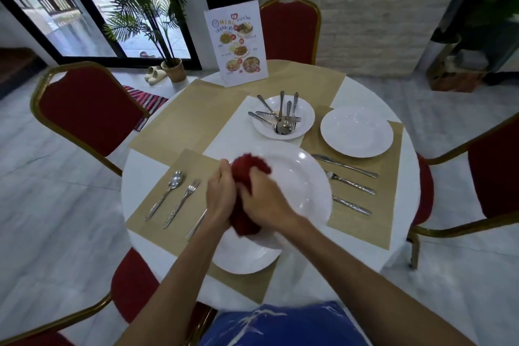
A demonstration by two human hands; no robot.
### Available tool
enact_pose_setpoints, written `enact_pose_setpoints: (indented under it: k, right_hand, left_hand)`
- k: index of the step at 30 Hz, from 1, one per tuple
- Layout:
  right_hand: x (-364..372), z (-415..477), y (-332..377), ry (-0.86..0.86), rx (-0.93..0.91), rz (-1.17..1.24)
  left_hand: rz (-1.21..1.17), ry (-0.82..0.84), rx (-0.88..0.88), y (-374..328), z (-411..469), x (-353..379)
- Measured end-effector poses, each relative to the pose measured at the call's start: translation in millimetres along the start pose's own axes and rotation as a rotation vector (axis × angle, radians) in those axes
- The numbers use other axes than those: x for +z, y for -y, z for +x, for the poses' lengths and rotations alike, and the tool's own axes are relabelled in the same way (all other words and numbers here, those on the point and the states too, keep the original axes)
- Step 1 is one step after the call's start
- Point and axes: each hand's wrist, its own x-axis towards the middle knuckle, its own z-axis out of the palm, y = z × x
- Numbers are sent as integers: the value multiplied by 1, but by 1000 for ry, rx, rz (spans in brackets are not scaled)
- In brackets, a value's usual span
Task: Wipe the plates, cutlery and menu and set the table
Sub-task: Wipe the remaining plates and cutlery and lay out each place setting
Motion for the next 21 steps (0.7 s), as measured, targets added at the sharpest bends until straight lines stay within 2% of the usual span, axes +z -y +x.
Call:
enact_pose_setpoints:
  k: [2,4,5,7,9,10,13,15,16,18,21]
  right_hand:
    - [0,-20,-2,163,-61,-104]
    - [-20,-15,-19,224,5,-302]
    - [-31,-6,-29,193,72,-372]
    - [-48,16,-38,10,202,-392]
    - [-44,28,-25,-158,220,-237]
    - [-33,27,-14,-173,182,-145]
    - [-3,-13,6,36,-15,22]
    - [-9,-35,-9,188,-91,-91]
    - [-20,-36,-19,199,-83,-197]
    - [-40,-27,-41,63,19,-342]
    - [-63,1,-46,-229,220,-285]
  left_hand:
    - [-15,-51,-22,-5,17,-16]
    - [-28,-80,-43,-6,24,-32]
    - [-32,-73,-49,-6,22,-36]
    - [-4,-41,-49,-2,9,-28]
    - [39,6,-4,2,-7,-6]
    - [62,15,29,3,-12,3]
    - [64,-41,25,1,0,3]
    - [16,-66,17,-2,15,-14]
    - [8,-73,31,-3,18,-22]
    - [27,-68,36,-1,16,-29]
    - [73,8,7,3,0,-17]
